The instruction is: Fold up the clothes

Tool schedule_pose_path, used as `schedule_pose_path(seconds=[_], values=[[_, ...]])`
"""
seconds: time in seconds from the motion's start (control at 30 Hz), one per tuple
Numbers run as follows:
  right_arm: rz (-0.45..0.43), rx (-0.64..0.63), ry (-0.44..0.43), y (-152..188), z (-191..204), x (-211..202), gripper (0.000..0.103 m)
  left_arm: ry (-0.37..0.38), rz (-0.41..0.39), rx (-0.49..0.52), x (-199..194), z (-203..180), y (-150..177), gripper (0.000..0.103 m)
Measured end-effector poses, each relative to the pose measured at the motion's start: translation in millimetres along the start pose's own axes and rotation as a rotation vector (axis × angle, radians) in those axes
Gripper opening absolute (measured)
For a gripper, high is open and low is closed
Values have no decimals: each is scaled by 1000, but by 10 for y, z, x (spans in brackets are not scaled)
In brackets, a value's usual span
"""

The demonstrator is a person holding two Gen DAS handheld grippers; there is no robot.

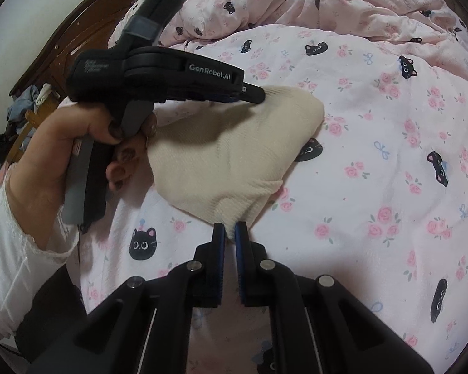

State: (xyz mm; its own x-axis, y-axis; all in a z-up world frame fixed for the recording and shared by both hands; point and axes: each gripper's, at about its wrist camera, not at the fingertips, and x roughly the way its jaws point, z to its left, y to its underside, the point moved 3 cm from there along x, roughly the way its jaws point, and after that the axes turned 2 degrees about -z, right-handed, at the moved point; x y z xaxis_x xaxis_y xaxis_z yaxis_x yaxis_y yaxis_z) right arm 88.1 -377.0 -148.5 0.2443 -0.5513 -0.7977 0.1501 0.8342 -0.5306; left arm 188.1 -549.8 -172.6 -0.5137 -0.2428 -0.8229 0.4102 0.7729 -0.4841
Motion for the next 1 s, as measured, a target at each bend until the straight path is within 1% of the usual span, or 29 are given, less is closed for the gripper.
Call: schedule_pose_path(seconds=[0.1, 0.13, 0.2, 0.23, 0.3, 0.33, 0.4, 0.43, 0.47, 0.5, 0.53, 0.57, 0.6, 0.67, 0.7, 0.77, 0.87, 1.0], values=[[-2, 4, -4, -1, -8, 9, 7, -10, -10, -5, -22, 25, -13, 31], [-4, 6, -6, -4, -13, 9, 7, -14, -29, 0, -85, 6, -19, 31], [-7, 10, -10, -9, -21, 11, 7, -32, -97, 24, -262, -53, -47, 31], [-9, 13, -11, -11, -25, 11, 7, -17, -136, 52, -379, -116, -63, 31], [-14, 17, -13, -11, -26, 9, 7, 79, -157, 115, -533, -275, -72, 31], [-16, 20, -13, -9, -25, 7, 7, 138, -141, 143, -556, -347, -62, 31], [-20, 26, -15, -8, -24, 6, 7, 221, -77, 183, -478, -490, -11, 31], [-21, 28, -16, -6, -24, 4, 7, 230, -33, 201, -395, -555, 41, 31], [-23, 30, -16, 0, -25, -2, 7, 214, 8, 213, -297, -608, 82, 31], [-25, 32, -19, 5, -26, -11, 7, 181, 35, 218, -194, -624, 113, 31], [-28, 37, -26, 9, -27, -27, 7, 142, 58, 220, -90, -629, 142, 31], [-31, 42, -33, 13, -28, -42, 7, 132, 64, 202, -38, -603, 137, 31], [-33, 43, -41, 16, -23, -60, 7, 132, 65, 177, -2, -568, 122, 31], [-33, 31, -58, 24, 12, -95, 1, 129, 60, 141, 39, -512, 98, 31], [-27, 16, -64, 34, 51, -97, 1, 126, 52, 133, 35, -496, 92, 31], [-19, -6, -69, 47, 104, -106, 1, 124, 42, 123, 16, -472, 86, 31], [-35, 9, -42, 29, 38, -142, 1, 125, 42, 125, 9, -466, 87, 31], [-55, 28, -6, 5, -50, -190, 6, 126, 40, 129, 4, -457, 89, 31]])
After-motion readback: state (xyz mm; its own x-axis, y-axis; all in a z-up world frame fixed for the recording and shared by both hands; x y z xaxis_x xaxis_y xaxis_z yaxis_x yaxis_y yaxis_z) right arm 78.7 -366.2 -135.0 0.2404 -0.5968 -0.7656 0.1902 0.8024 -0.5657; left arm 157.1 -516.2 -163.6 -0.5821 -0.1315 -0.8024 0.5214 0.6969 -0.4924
